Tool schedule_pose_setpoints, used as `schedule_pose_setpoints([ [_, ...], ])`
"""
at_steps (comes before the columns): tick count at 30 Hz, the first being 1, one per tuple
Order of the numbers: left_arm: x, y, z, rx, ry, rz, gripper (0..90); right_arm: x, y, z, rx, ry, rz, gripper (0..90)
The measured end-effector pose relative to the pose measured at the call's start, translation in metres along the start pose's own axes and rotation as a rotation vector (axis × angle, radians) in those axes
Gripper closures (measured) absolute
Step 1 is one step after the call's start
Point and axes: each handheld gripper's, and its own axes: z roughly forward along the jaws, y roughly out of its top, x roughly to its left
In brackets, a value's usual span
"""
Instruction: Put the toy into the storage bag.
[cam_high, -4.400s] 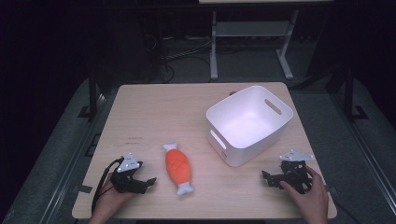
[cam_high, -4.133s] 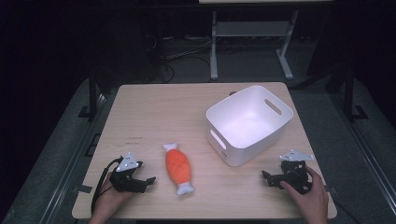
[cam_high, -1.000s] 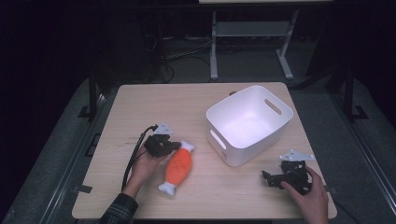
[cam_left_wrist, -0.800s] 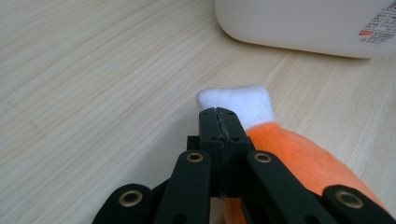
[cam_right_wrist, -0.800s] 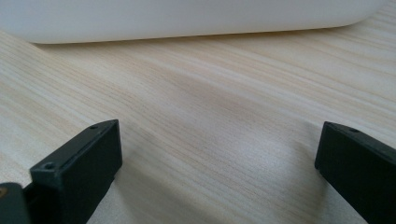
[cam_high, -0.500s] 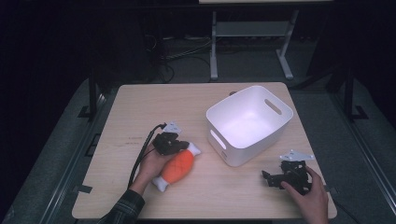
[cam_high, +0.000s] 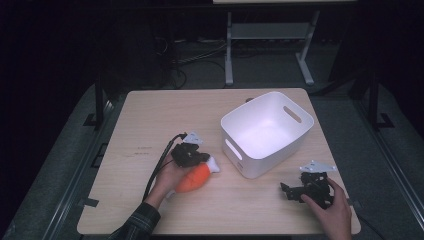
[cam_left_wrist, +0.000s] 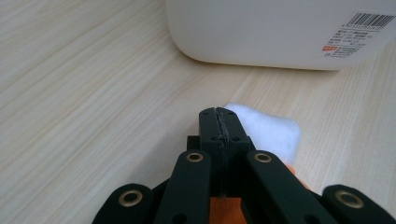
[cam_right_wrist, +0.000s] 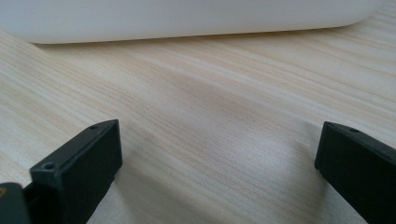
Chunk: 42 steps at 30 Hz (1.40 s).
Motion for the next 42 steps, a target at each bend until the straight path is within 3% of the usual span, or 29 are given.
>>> schedule_pose_setpoints([
  [6, 0.002, -0.001, -0.013, 0.002, -0.004, -0.013, 84.0, 0.0, 0.0, 0.0, 0.0, 0.0, 0.0, 0.2],
  [10, 0.003, -0.001, -0.023, -0.016, -0.001, -0.036, 75.4, 0.0, 0.0, 0.0, 0.0, 0.0, 0.001, 0.2],
  [12, 0.005, -0.001, -0.029, 0.006, 0.0, -0.037, 68.5, 0.0, 0.0, 0.0, 0.0, 0.0, 0.0, 0.2],
  [17, 0.007, -0.001, -0.042, 0.006, -0.017, -0.054, 54.1, 0.0, 0.0, 0.0, 0.0, 0.0, 0.0, 0.2],
  [25, 0.002, -0.006, -0.055, 0.025, -0.03, -0.026, 34.4, 0.0, 0.0, 0.0, 0.0, 0.001, 0.0, 0.1],
  [33, -0.006, -0.013, -0.06, 0.095, -0.043, 0.029, 14.6, 0.0, 0.0, 0.0, 0.0, 0.0, 0.0, 0.2],
  [42, -0.018, -0.026, -0.06, 0.145, -0.044, 0.119, 12.5, 0.0, 0.0, 0.0, 0.0, 0.0, 0.0, 0.2],
])
